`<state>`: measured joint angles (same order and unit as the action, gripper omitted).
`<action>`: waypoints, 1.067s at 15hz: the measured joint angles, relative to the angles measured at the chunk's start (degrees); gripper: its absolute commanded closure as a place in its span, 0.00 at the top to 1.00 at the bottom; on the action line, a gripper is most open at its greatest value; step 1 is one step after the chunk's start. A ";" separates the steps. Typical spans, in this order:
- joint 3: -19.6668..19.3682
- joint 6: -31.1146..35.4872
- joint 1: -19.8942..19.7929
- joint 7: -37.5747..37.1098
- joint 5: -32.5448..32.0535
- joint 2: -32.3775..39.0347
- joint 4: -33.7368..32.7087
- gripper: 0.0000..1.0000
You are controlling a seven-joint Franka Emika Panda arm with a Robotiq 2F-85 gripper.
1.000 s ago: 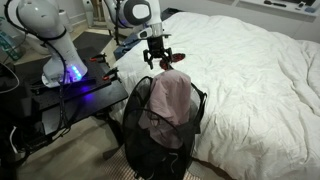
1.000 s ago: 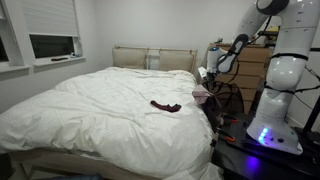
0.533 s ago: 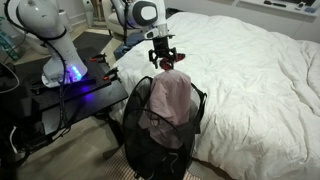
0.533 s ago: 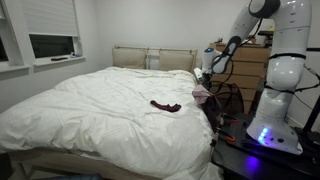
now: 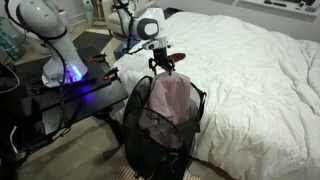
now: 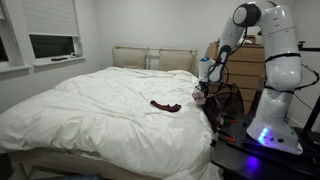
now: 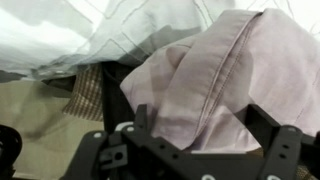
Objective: Place the pink clothing inside the black bag
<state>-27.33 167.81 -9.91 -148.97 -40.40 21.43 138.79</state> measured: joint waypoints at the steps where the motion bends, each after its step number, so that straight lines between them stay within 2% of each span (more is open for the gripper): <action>1: -0.10 0.81 0.59 0.13 0.96 1.25 -0.33 0.73; 5: -3.33 3.07 5.36 0.53 3.13 4.09 -1.40 0.42; 10: -8.25 4.74 11.01 5.07 7.65 4.86 -1.38 0.04; 12: -10.35 5.10 13.31 7.50 10.15 4.89 -1.15 0.00; 16: -15.70 5.85 18.92 12.56 14.87 4.81 -0.28 0.02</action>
<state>-43.03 173.66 9.01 -136.41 -25.53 26.25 138.51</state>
